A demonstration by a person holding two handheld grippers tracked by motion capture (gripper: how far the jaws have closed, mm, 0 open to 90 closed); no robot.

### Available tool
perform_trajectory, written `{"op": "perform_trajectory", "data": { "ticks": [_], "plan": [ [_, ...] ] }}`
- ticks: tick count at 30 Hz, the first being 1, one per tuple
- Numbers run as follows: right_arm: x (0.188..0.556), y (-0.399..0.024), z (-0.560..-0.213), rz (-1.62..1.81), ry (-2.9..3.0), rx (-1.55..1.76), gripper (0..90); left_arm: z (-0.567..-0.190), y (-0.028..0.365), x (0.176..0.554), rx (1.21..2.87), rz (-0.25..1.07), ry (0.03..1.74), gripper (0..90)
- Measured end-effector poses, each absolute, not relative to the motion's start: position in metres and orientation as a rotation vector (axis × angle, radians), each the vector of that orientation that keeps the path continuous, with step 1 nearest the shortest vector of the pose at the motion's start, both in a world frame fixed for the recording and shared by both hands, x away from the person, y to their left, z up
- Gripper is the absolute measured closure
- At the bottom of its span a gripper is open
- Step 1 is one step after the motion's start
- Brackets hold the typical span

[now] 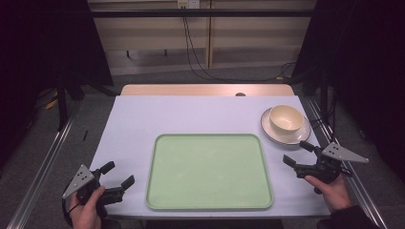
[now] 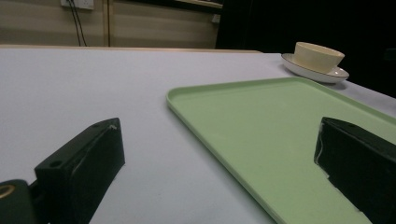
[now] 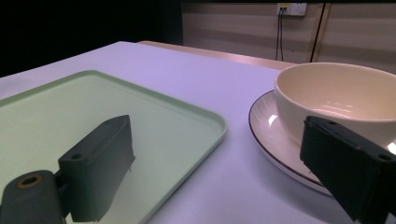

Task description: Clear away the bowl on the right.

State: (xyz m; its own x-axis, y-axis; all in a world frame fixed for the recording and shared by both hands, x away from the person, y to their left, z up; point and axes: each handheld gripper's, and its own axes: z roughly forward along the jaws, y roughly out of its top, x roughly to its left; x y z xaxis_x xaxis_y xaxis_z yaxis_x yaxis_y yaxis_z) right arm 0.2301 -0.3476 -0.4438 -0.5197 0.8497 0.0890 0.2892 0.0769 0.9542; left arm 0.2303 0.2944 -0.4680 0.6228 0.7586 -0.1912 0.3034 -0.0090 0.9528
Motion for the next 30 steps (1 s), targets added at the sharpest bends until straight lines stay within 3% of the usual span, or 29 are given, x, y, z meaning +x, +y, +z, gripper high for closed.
{"op": "perform_trajectory", "data": {
  "ticks": [30],
  "plan": [
    [0.2311,-0.3504,-0.4397,1.417,1.898,1.176,12.2,-0.4683,0.2938,0.2311,1.594,0.45,0.908,1.6]
  ]
}}
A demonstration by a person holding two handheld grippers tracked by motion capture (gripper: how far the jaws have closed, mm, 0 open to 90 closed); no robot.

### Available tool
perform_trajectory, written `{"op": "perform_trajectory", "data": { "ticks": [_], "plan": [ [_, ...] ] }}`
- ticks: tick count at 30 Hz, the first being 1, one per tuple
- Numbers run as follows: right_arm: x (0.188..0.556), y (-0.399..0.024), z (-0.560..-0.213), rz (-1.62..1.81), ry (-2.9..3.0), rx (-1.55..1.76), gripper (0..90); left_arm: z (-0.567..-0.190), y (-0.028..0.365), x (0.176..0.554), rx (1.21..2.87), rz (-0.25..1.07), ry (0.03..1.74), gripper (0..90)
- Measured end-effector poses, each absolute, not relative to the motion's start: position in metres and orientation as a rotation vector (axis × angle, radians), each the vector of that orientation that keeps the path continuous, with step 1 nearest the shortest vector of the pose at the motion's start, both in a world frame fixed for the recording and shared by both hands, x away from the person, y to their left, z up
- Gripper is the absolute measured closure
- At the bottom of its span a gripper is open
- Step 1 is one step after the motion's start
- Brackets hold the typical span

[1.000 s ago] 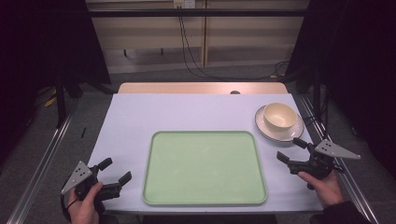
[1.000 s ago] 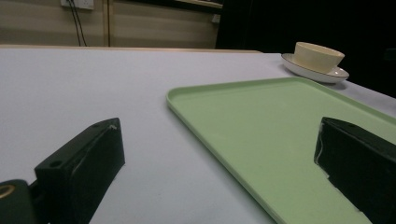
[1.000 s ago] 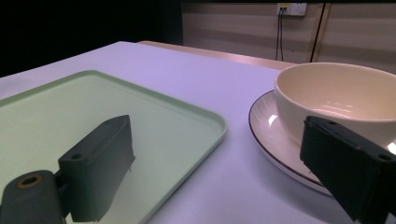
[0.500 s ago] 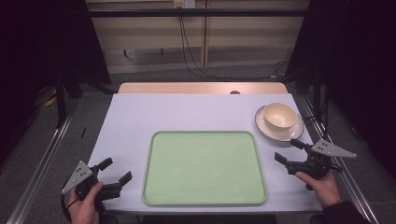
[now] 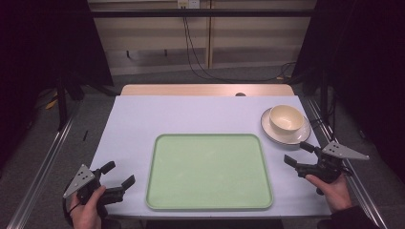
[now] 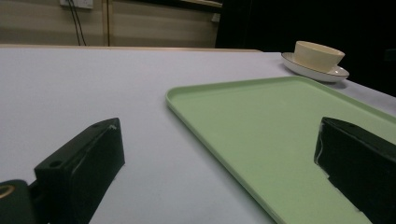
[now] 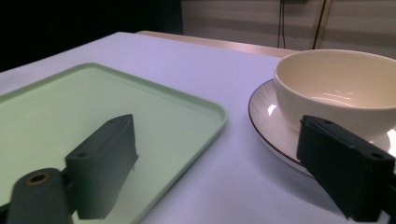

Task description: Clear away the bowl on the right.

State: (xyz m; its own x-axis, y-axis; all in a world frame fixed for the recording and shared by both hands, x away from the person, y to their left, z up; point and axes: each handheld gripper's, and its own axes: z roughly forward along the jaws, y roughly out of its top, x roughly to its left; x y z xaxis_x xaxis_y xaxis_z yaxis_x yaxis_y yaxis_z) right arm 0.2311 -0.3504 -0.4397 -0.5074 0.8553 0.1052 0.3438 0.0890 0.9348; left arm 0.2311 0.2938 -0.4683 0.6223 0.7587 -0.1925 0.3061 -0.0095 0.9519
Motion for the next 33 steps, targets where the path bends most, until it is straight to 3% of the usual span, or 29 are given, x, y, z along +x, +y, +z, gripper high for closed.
{"op": "perform_trajectory", "data": {
  "ticks": [33],
  "plan": [
    [0.277,-0.387,-0.418,1.339,1.879,1.276,17.4,-0.469,0.294,0.232,1.591,0.448,0.922,1.7]
  ]
}}
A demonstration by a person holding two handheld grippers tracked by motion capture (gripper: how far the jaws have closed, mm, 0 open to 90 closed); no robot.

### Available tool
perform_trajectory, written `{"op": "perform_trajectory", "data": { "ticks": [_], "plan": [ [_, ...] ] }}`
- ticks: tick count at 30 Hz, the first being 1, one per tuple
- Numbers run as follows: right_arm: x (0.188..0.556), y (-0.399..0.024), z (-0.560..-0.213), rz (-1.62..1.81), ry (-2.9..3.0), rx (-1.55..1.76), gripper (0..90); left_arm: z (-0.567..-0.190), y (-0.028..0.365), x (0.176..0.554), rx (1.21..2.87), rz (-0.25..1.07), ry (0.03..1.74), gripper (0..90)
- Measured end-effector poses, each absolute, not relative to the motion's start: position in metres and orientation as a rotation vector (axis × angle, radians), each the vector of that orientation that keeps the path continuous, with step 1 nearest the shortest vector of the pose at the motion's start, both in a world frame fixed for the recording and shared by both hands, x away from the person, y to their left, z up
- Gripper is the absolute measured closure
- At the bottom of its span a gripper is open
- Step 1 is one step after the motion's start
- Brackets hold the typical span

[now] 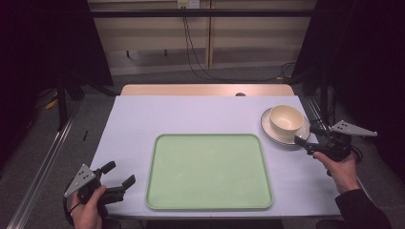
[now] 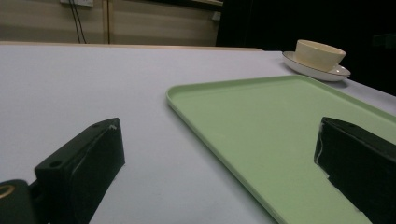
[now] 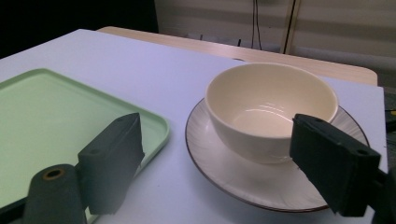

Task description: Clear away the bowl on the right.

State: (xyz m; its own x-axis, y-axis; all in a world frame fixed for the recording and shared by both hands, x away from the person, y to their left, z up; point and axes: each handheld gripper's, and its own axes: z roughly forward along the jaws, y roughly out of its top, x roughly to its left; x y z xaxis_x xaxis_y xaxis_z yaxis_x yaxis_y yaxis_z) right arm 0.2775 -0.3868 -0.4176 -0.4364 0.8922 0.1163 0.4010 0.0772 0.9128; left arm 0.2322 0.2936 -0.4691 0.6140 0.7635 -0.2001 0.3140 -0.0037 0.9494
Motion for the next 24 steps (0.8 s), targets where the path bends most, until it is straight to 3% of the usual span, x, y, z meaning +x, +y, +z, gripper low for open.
{"op": "perform_trajectory", "data": {
  "ticks": [24],
  "plan": [
    [0.338,-0.421,-0.412,1.08,2.034,1.402,29.7,-0.469,0.294,0.232,1.604,0.448,0.914,1.7]
  ]
}}
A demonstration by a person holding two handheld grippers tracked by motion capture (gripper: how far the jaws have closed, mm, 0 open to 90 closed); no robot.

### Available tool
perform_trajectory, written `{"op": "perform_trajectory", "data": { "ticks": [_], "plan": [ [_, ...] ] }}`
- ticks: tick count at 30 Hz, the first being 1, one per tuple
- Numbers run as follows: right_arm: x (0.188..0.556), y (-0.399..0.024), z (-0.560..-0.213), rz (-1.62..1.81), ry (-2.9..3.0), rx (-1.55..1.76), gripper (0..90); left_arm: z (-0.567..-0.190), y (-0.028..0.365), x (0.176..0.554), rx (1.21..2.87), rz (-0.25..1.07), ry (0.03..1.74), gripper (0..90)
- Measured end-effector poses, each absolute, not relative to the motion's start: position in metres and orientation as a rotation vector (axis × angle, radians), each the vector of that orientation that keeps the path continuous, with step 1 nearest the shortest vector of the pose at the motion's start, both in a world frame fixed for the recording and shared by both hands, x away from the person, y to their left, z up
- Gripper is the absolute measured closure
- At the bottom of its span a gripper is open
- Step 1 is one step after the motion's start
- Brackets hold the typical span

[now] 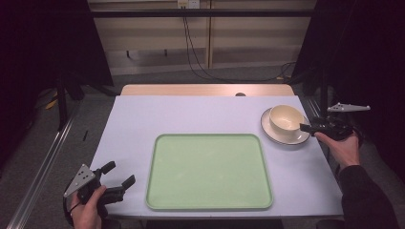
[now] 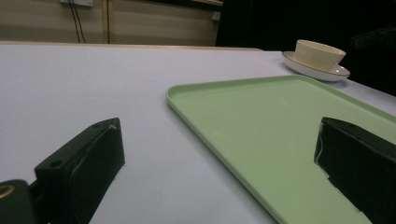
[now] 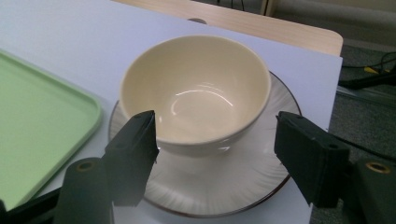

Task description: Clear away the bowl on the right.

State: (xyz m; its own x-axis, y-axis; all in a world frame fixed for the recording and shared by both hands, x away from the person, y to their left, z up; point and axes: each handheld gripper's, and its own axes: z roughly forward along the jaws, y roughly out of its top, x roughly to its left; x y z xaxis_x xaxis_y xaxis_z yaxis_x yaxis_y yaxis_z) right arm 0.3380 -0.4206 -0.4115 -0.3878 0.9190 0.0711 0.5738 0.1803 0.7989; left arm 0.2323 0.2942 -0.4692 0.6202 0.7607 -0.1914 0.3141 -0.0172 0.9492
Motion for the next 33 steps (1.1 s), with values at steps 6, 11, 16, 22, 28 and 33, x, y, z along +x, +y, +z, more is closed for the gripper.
{"op": "perform_trajectory", "data": {
  "ticks": [6,11,16,22,28,33],
  "plan": [
    [0.358,-0.42,-0.416,1.017,2.061,1.454,28.0,-0.469,0.294,0.232,1.605,0.447,0.914,1.7],
    [0.373,-0.418,-0.418,0.968,2.08,1.474,29.5,-0.469,0.294,0.232,1.599,0.447,0.914,1.6],
    [0.387,-0.419,-0.42,0.925,2.097,1.525,32.5,-0.469,0.294,0.232,1.606,0.446,0.912,1.7],
    [0.402,-0.416,-0.429,0.87,2.13,1.585,36.6,-0.47,0.295,0.232,1.606,0.444,0.912,1.7],
    [0.407,-0.419,-0.439,0.817,2.157,1.653,39.2,-0.47,0.295,0.232,1.603,0.44,0.91,1.7],
    [0.408,-0.418,-0.44,0.818,2.17,1.685,44.5,-0.469,0.294,0.232,1.601,0.444,0.916,1.7]
  ]
}}
